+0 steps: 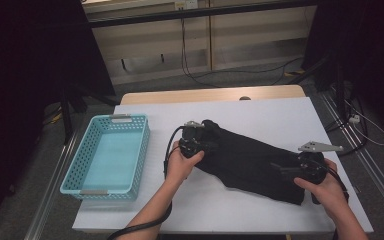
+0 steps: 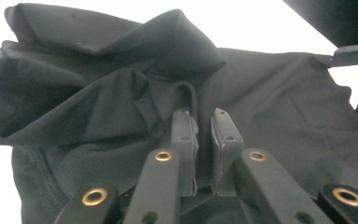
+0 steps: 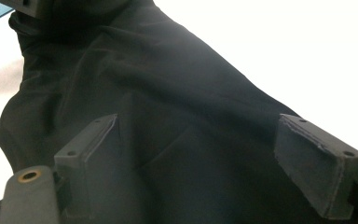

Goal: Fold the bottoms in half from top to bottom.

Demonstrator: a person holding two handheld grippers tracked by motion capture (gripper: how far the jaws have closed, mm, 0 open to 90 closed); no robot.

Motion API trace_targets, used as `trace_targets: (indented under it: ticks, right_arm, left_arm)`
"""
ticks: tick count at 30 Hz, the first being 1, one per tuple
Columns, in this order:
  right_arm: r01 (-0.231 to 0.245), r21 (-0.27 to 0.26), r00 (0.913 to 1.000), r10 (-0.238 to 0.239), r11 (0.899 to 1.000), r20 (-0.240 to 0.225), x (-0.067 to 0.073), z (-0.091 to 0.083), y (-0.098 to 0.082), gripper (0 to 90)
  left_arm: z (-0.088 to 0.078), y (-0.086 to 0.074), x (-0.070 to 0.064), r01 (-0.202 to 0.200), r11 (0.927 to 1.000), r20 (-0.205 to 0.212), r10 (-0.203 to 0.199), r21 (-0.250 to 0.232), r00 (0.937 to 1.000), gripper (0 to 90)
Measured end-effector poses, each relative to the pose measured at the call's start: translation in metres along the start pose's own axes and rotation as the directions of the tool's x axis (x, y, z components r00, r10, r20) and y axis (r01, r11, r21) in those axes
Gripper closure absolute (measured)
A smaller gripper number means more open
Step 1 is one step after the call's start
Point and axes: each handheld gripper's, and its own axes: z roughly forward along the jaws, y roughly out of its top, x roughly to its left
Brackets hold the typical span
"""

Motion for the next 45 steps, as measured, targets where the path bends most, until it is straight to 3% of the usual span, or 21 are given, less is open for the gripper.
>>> trace_targets:
  ticks: [4,7,9,11,13,16,18,20,26,31,34,36,38,40,41,43,45]
  right_arm:
    - [-0.002,-0.001,1.0000,0.002,1.000,0.005,-0.001,-0.003,-0.002,15.1]
    - [-0.005,-0.004,1.0000,0.005,1.000,0.008,-0.001,-0.005,-0.002,15.1]
    - [-0.002,-0.005,1.0000,0.002,1.000,0.006,0.000,-0.005,-0.002,15.1]
    - [0.002,-0.007,1.0000,-0.002,1.000,0.002,0.001,-0.004,-0.001,15.1]
    - [0.007,-0.005,1.0000,-0.007,1.000,0.002,0.003,-0.004,0.000,15.1]
    - [0.024,-0.005,0.9997,-0.024,1.000,-0.004,0.008,-0.002,0.002,15.9]
    - [0.043,-0.004,0.9990,-0.043,0.999,-0.011,0.012,0.001,0.004,16.9]
    - [0.060,-0.001,0.9979,-0.060,0.998,-0.023,0.018,0.006,0.007,17.7]
    - [0.097,0.007,0.9943,-0.096,0.995,-0.047,0.032,0.022,0.013,23.2]
    - [0.133,0.002,0.9885,-0.132,0.991,-0.073,0.046,0.033,0.020,34.9]
    - [0.131,0.003,0.9887,-0.130,0.991,-0.074,0.052,0.041,0.023,40.4]
    - [0.126,0.000,0.9869,-0.125,0.992,-0.102,0.056,0.048,0.025,44.4]
    - [0.152,0.014,0.9829,-0.150,0.988,-0.107,0.062,0.055,0.027,48.6]
    - [0.173,0.030,0.9821,-0.170,0.984,-0.081,0.066,0.061,0.027,60.4]
    - [0.169,0.033,0.9825,-0.166,0.985,-0.084,0.065,0.063,0.027,72.7]
    - [0.156,0.029,0.9826,-0.152,0.987,-0.107,0.063,0.063,0.027,89.0]
    - [0.144,0.033,0.9824,-0.139,0.989,-0.125,0.061,0.058,0.027,90.0]
  left_arm:
    - [0.009,0.000,-0.015,-0.038,0.9990,0.041,0.037,0.022,0.9985,82.1]
    - [0.018,-0.003,-0.026,-0.074,0.9964,0.099,0.069,0.042,0.9927,80.5]
    - [0.019,-0.003,-0.031,-0.078,0.9965,0.126,0.074,0.029,0.9893,71.5]
    - [0.016,0.001,-0.032,-0.083,0.9965,0.100,0.082,0.008,0.9917,52.6]
    - [0.010,0.002,-0.029,-0.091,0.9958,0.073,0.091,-0.008,0.9931,48.8]
    - [0.004,0.004,-0.022,-0.073,0.9973,0.011,0.073,-0.008,0.9972,26.4]
    - [0.000,0.003,-0.016,-0.074,0.9972,-0.030,0.074,-0.011,0.9968,22.1]
    - [-0.003,0.003,-0.009,-0.063,0.9980,-0.044,0.063,-0.002,0.9971,17.2]
    - [-0.014,0.000,0.006,-0.059,0.9983,-0.093,0.059,0.005,0.9939,15.1]
    - [-0.024,-0.002,0.015,-0.043,0.9991,-0.119,0.042,-0.005,0.9920,14.0]
    - [-0.028,-0.004,0.019,-0.038,0.9993,-0.138,0.038,0.003,0.9897,14.0]
    - [-0.029,-0.005,0.021,-0.036,0.9994,-0.144,0.035,-0.004,0.9889,14.0]
    - [-0.030,-0.005,0.022,-0.033,0.9994,-0.148,0.033,0.001,0.9884,14.0]
    - [-0.030,-0.006,0.024,-0.041,0.9991,-0.162,0.042,0.009,0.9859,14.0]
    - [-0.029,-0.006,0.025,-0.049,0.9987,-0.177,0.050,0.010,0.9830,14.0]
    - [-0.029,-0.008,0.026,-0.054,0.9983,-0.186,0.057,0.020,0.9808,14.0]
    - [-0.030,-0.008,0.026,-0.067,0.9972,-0.190,0.072,0.033,0.9792,14.0]
